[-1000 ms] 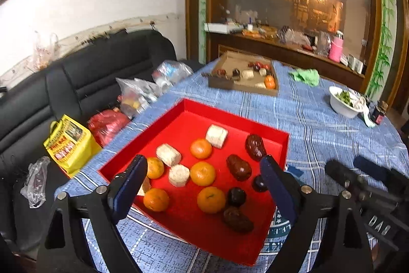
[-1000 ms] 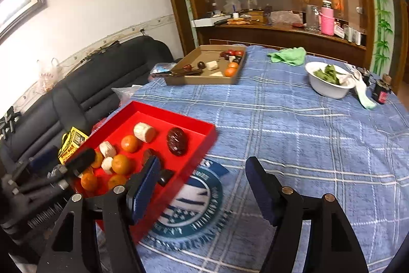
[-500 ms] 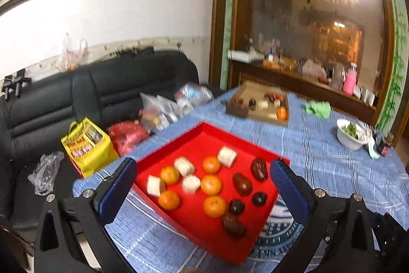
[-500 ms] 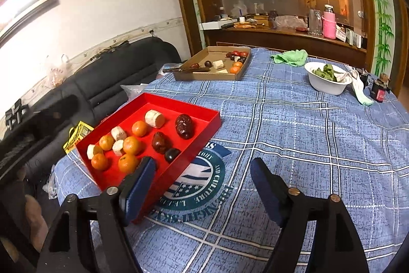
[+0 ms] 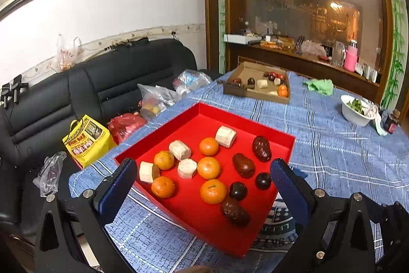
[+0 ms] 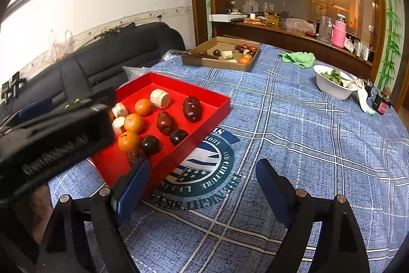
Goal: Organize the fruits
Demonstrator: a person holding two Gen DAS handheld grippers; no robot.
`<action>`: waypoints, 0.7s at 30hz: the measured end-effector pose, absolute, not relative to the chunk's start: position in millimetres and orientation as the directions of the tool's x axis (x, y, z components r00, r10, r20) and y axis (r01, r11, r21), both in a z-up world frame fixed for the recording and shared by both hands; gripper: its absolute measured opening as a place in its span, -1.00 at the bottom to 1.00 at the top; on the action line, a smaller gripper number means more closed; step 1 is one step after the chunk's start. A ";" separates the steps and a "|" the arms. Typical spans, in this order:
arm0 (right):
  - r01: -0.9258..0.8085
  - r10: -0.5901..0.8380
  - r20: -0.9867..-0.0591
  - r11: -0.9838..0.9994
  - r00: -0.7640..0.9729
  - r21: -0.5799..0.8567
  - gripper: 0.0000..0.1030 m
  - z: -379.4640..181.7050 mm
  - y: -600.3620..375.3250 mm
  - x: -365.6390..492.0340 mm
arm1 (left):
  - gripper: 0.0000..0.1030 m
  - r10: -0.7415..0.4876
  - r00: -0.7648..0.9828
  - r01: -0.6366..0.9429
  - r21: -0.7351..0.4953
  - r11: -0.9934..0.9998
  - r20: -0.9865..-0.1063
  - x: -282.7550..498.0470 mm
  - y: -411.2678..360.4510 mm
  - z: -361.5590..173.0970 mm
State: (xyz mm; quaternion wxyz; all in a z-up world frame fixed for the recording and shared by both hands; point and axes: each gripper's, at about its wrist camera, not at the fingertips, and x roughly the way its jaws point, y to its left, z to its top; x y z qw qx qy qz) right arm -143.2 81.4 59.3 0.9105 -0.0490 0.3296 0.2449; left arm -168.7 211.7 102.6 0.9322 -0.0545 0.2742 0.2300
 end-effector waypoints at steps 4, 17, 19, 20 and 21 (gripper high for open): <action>-0.488 0.410 -0.633 0.871 0.657 0.057 0.73 56.4 89.3 -143.4 | 1.00 0.384 0.731 -0.456 0.014 0.890 -0.564 -164.9 219.2 95.6; -0.512 0.403 -0.657 0.859 0.637 0.031 0.74 49.7 109.9 -141.3 | 1.00 0.360 0.714 -0.468 -0.026 0.884 -0.601 -161.4 238.6 85.4; -0.514 0.403 -0.659 0.857 0.634 0.030 0.74 49.3 111.5 -141.3 | 1.00 0.357 0.711 -0.468 -0.029 0.883 -0.605 -160.6 240.1 84.0; -0.515 0.402 -0.660 0.857 0.634 0.028 0.74 49.0 112.3 -141.3 | 1.00 0.353 0.710 -0.467 -0.031 0.884 -0.610 -160.2 241.0 82.9; -0.516 0.401 -0.662 0.856 0.633 0.025 0.74 48.6 113.2 -141.1 | 1.00 0.350 0.708 -0.467 -0.035 0.884 -0.613 -159.7 242.0 81.9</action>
